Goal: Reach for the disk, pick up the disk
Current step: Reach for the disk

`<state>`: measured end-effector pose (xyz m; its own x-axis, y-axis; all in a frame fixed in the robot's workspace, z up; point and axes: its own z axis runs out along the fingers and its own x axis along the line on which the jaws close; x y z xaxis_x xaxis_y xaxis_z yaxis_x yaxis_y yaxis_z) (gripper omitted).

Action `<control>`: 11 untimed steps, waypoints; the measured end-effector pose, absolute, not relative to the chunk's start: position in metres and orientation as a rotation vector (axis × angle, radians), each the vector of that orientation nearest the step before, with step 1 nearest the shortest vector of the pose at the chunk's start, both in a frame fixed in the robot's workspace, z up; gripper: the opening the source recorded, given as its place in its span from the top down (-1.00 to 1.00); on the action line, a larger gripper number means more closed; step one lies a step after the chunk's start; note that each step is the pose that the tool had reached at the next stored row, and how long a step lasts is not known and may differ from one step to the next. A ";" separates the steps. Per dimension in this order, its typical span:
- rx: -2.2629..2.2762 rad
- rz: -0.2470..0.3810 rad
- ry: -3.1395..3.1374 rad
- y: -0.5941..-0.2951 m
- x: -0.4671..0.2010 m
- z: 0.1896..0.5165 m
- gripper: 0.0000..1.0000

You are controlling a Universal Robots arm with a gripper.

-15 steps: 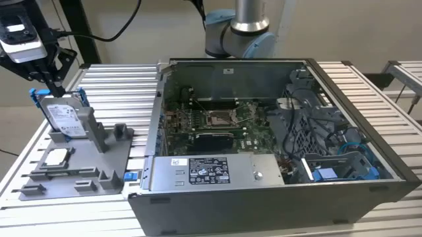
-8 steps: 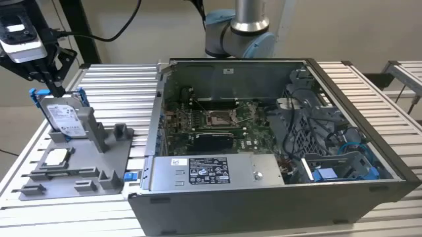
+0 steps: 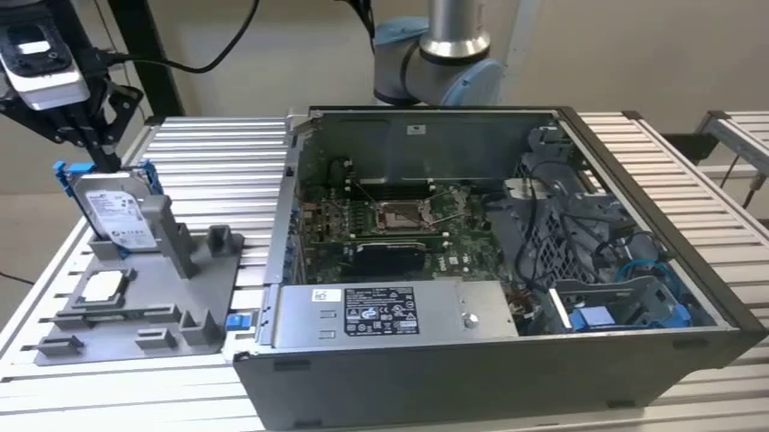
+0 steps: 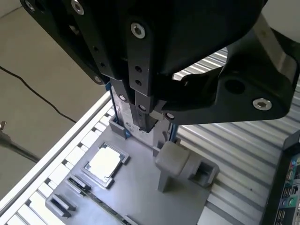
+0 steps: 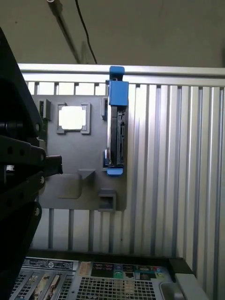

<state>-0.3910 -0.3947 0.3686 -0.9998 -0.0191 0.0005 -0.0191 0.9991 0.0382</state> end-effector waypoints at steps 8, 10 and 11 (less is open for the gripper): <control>0.032 -0.060 -3.140 -0.371 -0.391 0.368 1.00; 0.033 -0.060 -3.140 -0.365 -0.392 0.368 1.00; 0.034 -0.060 -3.140 -0.362 -0.392 0.368 1.00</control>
